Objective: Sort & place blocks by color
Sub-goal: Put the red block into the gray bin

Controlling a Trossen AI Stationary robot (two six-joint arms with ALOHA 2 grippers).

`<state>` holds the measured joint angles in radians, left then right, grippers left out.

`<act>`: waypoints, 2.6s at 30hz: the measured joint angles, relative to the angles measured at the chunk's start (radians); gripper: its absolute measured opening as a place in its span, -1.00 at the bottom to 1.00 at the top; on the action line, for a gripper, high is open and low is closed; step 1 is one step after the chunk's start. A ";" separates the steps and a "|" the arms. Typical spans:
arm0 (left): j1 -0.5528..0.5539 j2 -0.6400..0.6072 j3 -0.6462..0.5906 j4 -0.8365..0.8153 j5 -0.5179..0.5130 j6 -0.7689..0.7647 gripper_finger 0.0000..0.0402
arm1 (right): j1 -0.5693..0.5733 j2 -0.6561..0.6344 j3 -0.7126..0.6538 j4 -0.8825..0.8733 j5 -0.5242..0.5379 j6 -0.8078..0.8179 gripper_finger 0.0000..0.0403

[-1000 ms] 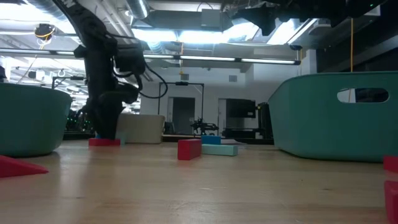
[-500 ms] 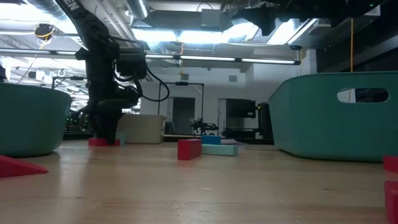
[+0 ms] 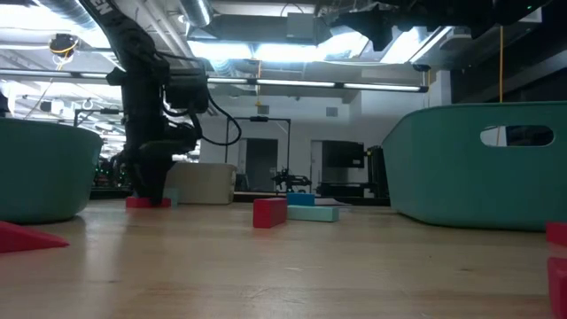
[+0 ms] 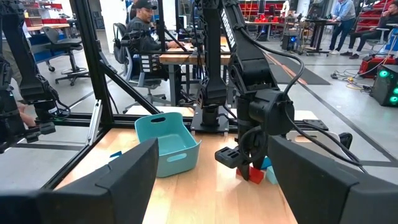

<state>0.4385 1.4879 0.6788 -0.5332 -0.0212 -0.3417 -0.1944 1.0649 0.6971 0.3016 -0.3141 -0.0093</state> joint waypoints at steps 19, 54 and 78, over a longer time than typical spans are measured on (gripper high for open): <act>0.000 -0.002 0.009 -0.027 0.021 0.003 -0.37 | 0.000 0.000 0.000 0.000 0.000 0.000 0.52; -0.272 -0.440 -0.102 1.119 0.122 0.376 -0.37 | 0.006 0.000 0.000 0.001 0.000 0.034 0.52; -0.169 -0.445 0.003 0.886 -0.071 0.378 -0.36 | 0.006 0.000 0.000 0.000 0.000 0.029 0.52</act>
<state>0.2696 1.0433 0.6816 0.3527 -0.0919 0.0364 -0.1879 1.0649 0.6971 0.3016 -0.3141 0.0196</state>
